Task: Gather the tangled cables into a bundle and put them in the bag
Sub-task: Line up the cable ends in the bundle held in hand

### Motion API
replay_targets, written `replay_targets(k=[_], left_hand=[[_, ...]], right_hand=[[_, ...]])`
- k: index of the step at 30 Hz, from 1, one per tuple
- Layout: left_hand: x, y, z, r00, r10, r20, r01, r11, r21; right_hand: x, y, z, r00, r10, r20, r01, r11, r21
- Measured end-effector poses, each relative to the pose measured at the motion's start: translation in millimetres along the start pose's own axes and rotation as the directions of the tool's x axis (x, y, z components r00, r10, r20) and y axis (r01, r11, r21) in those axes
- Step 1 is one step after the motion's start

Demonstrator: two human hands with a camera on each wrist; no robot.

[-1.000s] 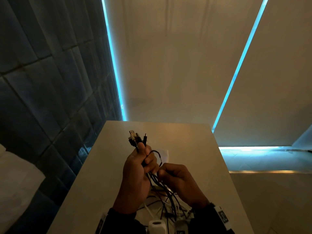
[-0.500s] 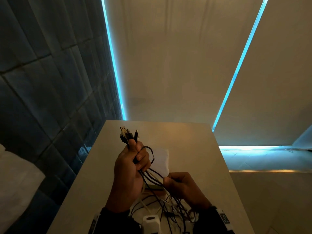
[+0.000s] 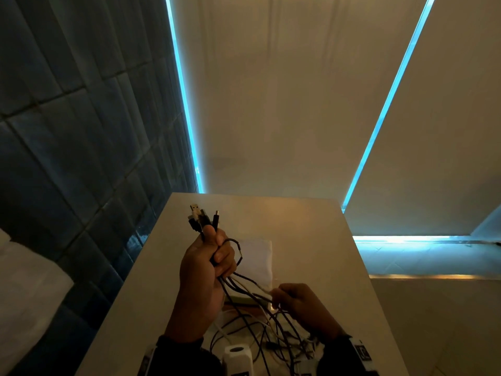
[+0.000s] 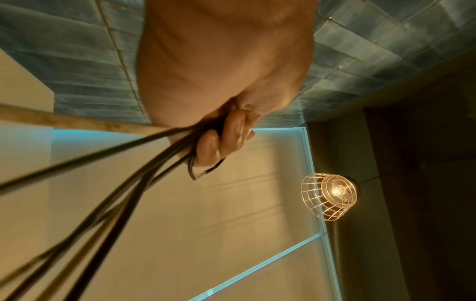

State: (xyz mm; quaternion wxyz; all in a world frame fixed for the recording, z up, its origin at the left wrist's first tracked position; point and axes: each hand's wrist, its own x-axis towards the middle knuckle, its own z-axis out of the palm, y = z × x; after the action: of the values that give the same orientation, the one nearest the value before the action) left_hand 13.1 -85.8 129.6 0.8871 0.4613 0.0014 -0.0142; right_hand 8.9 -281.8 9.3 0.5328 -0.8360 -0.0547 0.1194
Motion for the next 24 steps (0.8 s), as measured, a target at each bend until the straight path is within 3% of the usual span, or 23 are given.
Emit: replay_targets(k=[2,5,7,10,13,18,24], left_hand=[[1.6,-2.2,0.1,0.999,-0.02,-0.031,0.023,0.994,0.108],[4.6,-7.7,-1.6,0.996,-0.053,-0.074,0.07,0.965,0.252],[4.7,-13.0,0.7,0.994,-0.075,-0.084,0.099,0.939,0.33],[2.1,-19.5,10.6,0.992,-0.092,-0.084,0.118,0.913,0.389],[-0.2,-17.5,18.0,0.995,-0.071,-0.068,0.089,0.948,0.305],[1.8,-6.1,17.4,0.998,-0.043,-0.045,0.041,0.998,-0.057],[6.1,-3.0,11.5,0.995,0.008,-0.097,-0.012,0.999,-0.042]], right_hand=[[2.6,-8.8,-4.6,0.991,-0.003,-0.137,0.003,1.0,0.0],[-0.7,-40.1,-16.4,0.962,-0.035,-0.27,0.107,0.961,0.254],[-6.5,-64.8,-21.9,0.952,-0.118,-0.282,0.222,0.901,0.373],[-15.5,-97.6,-19.1,0.944,-0.259,-0.204,0.32,0.869,0.378],[-16.1,-102.8,-12.3,0.95,-0.285,-0.126,0.311,0.875,0.372],[-15.3,-76.9,-12.7,0.951,-0.305,-0.052,0.307,0.909,0.282],[-19.0,-40.6,-18.8,0.971,-0.221,-0.091,0.237,0.945,0.225]])
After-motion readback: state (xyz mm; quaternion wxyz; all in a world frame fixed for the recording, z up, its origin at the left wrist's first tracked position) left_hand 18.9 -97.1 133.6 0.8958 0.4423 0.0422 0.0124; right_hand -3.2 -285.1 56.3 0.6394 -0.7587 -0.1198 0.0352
